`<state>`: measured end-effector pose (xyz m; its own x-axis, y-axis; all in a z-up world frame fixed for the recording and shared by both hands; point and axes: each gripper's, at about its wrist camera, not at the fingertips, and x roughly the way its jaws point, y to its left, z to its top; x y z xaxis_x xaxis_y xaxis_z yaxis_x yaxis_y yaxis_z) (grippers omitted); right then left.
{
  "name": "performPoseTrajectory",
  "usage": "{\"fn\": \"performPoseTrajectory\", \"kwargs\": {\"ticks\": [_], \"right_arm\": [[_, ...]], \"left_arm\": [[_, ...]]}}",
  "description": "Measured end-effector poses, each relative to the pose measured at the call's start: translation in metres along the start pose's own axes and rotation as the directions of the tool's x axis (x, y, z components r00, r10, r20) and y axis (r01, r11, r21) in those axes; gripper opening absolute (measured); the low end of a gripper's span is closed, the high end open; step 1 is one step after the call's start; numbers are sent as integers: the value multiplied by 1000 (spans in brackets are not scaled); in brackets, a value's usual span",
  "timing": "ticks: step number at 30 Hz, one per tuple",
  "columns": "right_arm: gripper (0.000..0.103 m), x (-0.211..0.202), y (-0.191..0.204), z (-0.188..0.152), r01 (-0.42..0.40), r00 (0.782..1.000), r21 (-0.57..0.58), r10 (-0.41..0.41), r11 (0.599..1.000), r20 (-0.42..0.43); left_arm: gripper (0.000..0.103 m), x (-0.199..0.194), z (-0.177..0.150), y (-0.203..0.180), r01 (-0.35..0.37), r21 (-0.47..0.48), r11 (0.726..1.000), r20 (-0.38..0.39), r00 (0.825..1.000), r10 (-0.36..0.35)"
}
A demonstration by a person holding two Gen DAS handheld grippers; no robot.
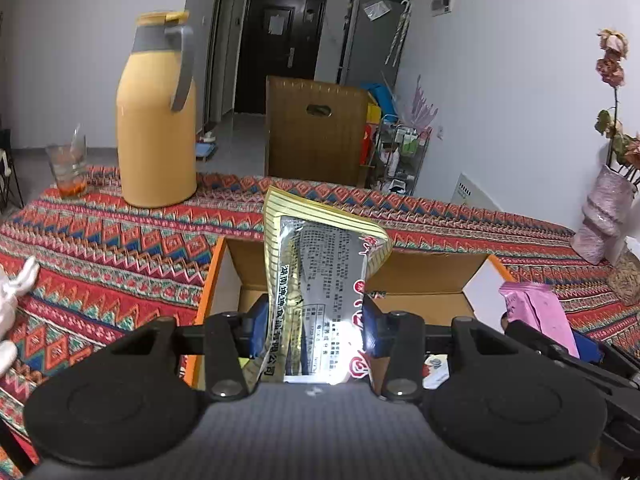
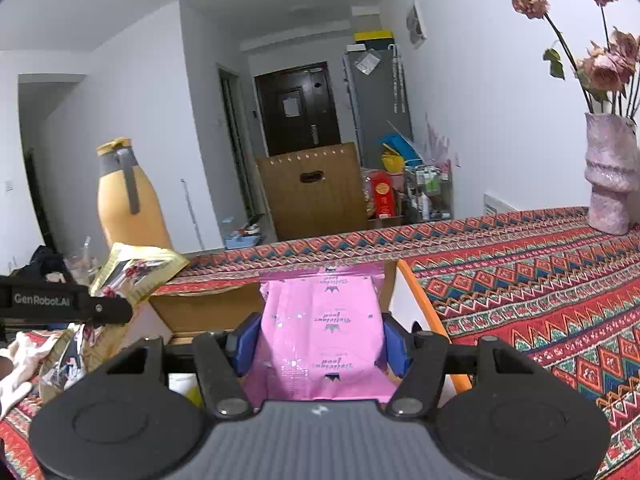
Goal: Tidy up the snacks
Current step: 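Carry both packets into the box and open both grippers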
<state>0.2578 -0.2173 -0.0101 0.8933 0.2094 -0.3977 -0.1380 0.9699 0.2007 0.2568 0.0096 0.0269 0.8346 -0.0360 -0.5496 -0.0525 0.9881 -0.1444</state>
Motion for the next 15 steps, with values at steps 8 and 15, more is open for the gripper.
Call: {"fn": "performPoseTrajectory", "kwargs": {"ticks": [8, 15], "right_arm": [[61, 15, -3, -8, -5, 999, -3, 5, 1000, -51], [62, 19, -2, -14, -1, 997, -9, 0, 1000, -71]], "left_arm": [[45, 21, -13, 6, 10, -11, 1000, -38, 999, -10], [52, 23, -20, 10, 11, -23, 1000, -43, 999, -12]]}}
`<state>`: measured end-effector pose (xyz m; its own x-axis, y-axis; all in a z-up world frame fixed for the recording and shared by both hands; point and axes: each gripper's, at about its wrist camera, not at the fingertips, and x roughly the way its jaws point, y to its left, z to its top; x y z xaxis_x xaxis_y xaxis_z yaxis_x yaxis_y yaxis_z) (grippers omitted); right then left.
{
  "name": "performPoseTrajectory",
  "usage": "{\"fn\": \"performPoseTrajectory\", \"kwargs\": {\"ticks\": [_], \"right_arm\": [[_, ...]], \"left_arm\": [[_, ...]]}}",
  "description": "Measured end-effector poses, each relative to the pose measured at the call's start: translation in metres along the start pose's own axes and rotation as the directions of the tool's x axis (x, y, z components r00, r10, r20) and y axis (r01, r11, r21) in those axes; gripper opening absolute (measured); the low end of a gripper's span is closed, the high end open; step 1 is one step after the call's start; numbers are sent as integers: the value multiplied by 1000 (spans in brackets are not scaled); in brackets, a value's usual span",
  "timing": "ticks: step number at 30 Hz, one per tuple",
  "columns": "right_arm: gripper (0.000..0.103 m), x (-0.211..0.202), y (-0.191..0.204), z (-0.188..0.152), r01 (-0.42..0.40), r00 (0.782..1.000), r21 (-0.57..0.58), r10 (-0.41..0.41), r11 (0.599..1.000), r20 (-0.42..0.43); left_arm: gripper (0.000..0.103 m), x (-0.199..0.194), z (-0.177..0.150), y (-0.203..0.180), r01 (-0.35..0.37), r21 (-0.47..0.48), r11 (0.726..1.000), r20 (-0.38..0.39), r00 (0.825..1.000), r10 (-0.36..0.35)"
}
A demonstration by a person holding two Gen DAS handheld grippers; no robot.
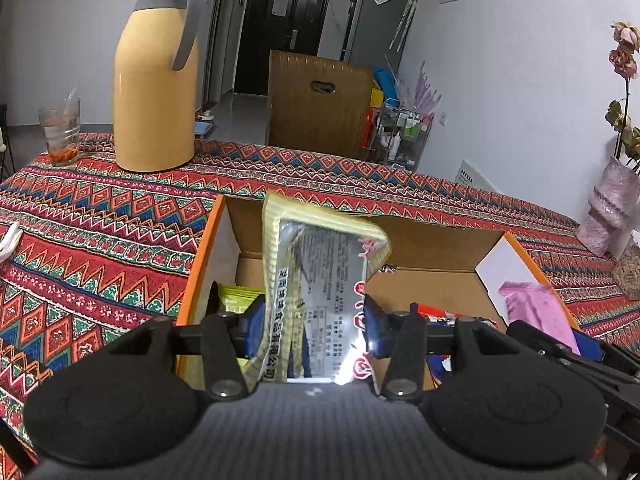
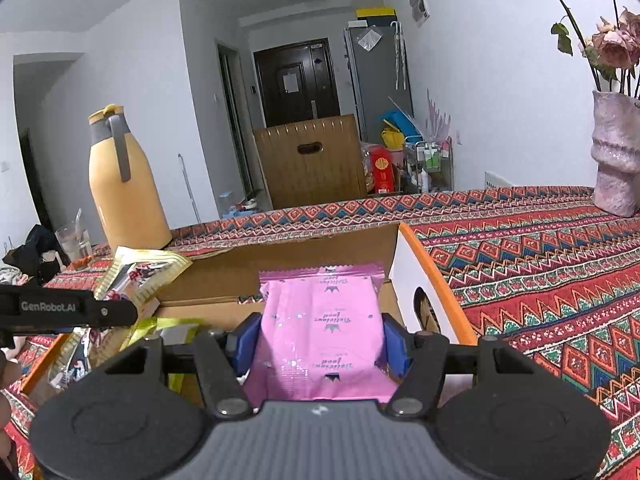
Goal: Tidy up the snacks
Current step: 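Carry both packets into the box and open both grippers, then withdraw both tools from the box back toward the snack pile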
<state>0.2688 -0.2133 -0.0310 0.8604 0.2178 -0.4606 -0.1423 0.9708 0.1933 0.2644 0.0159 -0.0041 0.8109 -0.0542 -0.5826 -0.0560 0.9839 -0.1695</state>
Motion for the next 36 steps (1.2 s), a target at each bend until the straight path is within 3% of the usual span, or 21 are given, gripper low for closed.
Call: {"fn": "performPoseTrajectory", "kwargs": {"ticks": [2, 5, 7, 9, 25, 36], "right_arm": [[63, -2, -1, 0, -1, 1000, 5, 1, 1000, 7], [88, -9, -3, 1, -4, 1000, 17, 3, 1000, 28], [92, -14, -5, 1, -6, 999, 23, 5, 1000, 45], [103, -17, -6, 0, -8, 998, 31, 7, 999, 55], [103, -28, -2, -1, 10, 996, 12, -11, 1000, 86], [103, -67, 9, 11, 13, 985, -27, -8, 1000, 175]], "left_arm": [[65, -4, -1, -2, -6, 8, 1000, 19, 1000, 6], [84, -14, -1, -4, 3, 14, 1000, 54, 999, -4], [93, -19, -1, -4, -5, 20, 1000, 79, 997, 3], [103, -22, -1, -5, -11, 18, 1000, 97, 995, 9], [103, -32, -2, -5, -17, 4, 1000, 112, 994, 16], [103, -62, 7, -13, -24, 20, 1000, 158, 987, 21]]}}
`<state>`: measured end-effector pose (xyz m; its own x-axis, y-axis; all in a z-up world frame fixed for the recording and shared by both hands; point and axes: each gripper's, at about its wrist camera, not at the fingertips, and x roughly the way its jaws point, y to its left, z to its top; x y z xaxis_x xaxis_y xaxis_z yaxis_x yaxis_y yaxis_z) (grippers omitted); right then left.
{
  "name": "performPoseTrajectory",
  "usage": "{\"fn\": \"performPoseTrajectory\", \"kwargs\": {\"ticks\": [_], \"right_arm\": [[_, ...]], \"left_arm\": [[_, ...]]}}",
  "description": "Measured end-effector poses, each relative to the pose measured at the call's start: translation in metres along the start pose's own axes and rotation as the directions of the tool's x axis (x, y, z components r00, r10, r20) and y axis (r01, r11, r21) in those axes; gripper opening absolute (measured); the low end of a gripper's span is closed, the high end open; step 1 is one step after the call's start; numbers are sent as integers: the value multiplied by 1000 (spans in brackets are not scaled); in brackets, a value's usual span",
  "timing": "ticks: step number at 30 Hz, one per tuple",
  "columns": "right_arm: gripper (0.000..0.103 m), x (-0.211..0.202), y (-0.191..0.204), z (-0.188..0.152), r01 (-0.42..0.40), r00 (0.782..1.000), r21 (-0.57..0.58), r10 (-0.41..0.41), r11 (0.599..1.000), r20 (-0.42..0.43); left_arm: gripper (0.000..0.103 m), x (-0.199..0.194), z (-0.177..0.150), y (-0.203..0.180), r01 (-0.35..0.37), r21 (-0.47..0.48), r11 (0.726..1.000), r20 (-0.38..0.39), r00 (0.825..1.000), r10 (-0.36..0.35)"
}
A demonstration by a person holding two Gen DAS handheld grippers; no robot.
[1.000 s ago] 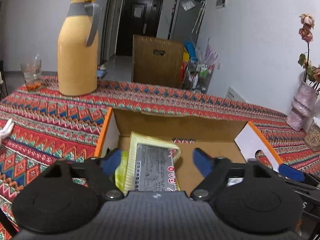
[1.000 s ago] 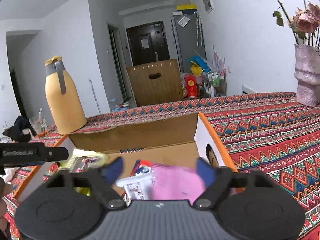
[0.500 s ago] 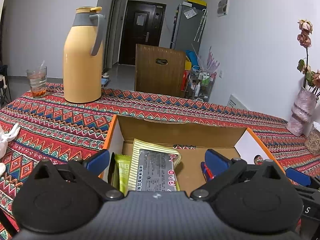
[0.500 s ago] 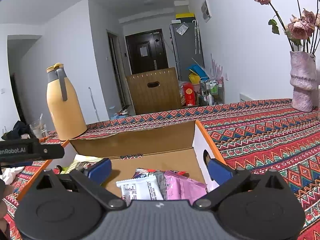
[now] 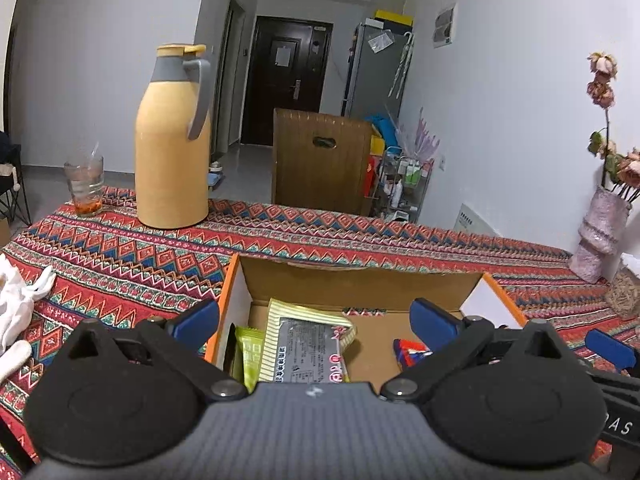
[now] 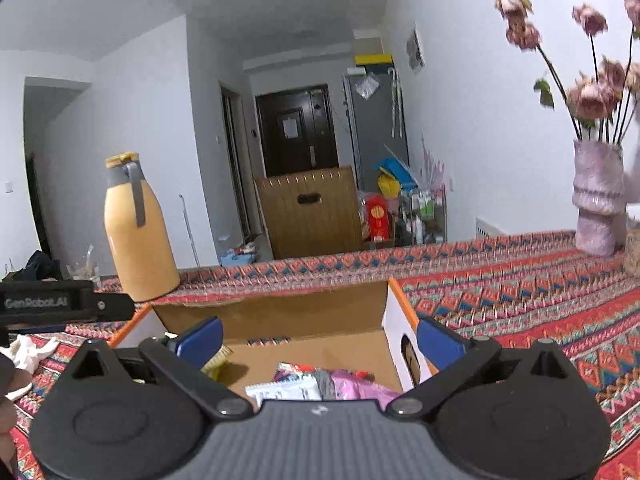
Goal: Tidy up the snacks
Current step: 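Withdraw both tools from the box back toward the snack pile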
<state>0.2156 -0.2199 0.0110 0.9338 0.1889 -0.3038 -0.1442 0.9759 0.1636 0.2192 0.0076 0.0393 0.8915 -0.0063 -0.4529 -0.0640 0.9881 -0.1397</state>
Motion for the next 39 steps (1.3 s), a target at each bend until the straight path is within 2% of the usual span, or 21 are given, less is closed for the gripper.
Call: {"fn": "performPoseTrajectory", "kwargs": {"ticks": [8, 20, 29, 39], "right_arm": [[103, -36, 5, 3, -14, 1000, -41, 14, 999, 16], [103, -70, -4, -40, 13, 995, -53, -18, 999, -96], [103, -84, -13, -71, 44, 984, -19, -47, 999, -174], [103, -85, -9, -78, 49, 979, -18, -52, 999, -197]], "left_arm": [[103, -32, -2, 12, 5, 59, 998, -1, 1000, -5], [103, -67, -47, 59, -47, 69, 997, -39, 998, 49], [103, -70, -74, 63, -36, 49, 998, -32, 999, 37], [103, -58, -89, 66, -42, 54, 998, -23, 999, 43]]}}
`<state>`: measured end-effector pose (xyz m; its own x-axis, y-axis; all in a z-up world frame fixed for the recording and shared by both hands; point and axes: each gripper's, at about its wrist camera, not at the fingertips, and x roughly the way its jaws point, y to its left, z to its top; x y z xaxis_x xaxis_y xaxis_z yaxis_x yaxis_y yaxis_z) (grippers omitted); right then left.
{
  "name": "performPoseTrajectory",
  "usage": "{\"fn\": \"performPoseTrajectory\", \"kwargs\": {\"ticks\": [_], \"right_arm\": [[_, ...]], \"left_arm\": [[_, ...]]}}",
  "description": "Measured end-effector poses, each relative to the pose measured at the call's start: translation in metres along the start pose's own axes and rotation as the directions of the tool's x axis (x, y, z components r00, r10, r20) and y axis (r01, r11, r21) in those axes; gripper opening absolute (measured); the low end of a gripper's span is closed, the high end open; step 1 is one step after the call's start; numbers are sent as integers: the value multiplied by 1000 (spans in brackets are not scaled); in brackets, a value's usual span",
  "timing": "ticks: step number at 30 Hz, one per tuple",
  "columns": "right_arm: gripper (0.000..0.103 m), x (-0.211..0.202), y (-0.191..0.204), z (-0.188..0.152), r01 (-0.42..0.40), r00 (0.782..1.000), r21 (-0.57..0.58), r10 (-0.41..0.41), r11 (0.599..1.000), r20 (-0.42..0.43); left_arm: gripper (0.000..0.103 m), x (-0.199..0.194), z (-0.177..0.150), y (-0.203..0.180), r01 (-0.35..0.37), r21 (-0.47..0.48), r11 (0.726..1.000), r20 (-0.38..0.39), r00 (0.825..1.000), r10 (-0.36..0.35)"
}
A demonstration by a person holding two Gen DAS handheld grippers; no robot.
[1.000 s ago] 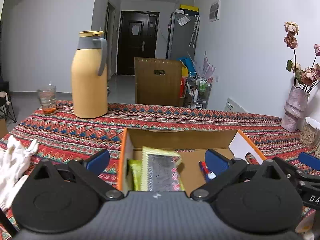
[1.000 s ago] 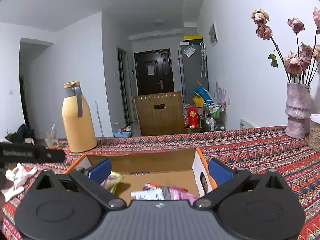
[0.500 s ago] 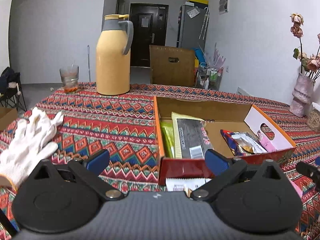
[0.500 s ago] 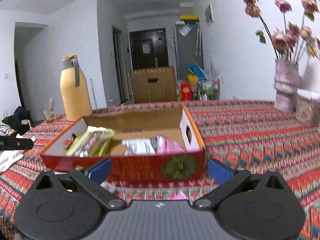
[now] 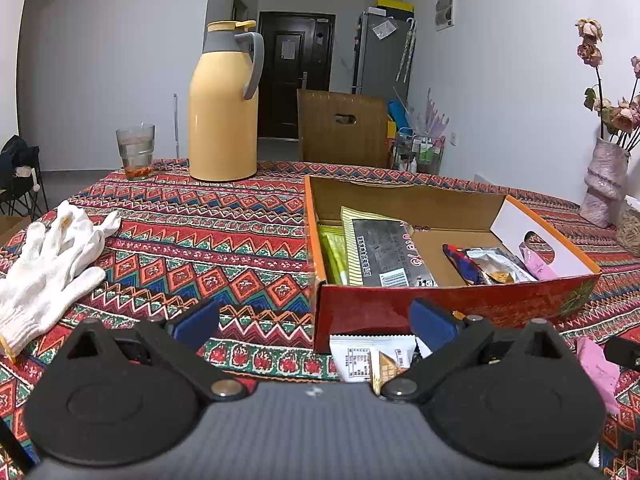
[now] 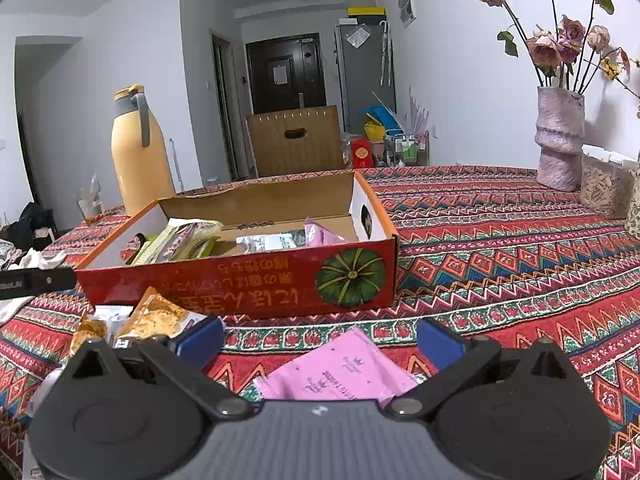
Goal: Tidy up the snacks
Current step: 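Withdraw both tools from the box back toward the snack pile, then grasp the white biscuit packet with left gripper while right grasps pink packet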
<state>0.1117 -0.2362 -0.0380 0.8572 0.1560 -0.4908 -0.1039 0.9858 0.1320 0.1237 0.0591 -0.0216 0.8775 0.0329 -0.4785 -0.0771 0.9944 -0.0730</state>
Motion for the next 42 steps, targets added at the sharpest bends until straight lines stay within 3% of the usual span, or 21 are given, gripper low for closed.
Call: {"fn": "performPoseTrajectory", "kwargs": {"ticks": [9, 22, 32, 42], "right_arm": [[103, 6, 4, -1, 5, 1000, -14, -5, 1000, -19], [103, 31, -9, -11, 35, 987, -9, -36, 999, -154], [103, 58, -10, -9, 19, 969, -111, -45, 994, -243], [103, 63, -14, -9, 6, 974, -103, -29, 995, -224]], "left_arm": [[103, 5, -5, 8, 8, -29, 1000, -10, 1000, -8], [103, 9, -9, 7, 18, -36, 999, -30, 999, -19], [103, 11, -8, 8, 14, -38, 999, -43, 999, -16], [103, 13, -8, 10, 14, -47, 999, -54, 998, -17]]}}
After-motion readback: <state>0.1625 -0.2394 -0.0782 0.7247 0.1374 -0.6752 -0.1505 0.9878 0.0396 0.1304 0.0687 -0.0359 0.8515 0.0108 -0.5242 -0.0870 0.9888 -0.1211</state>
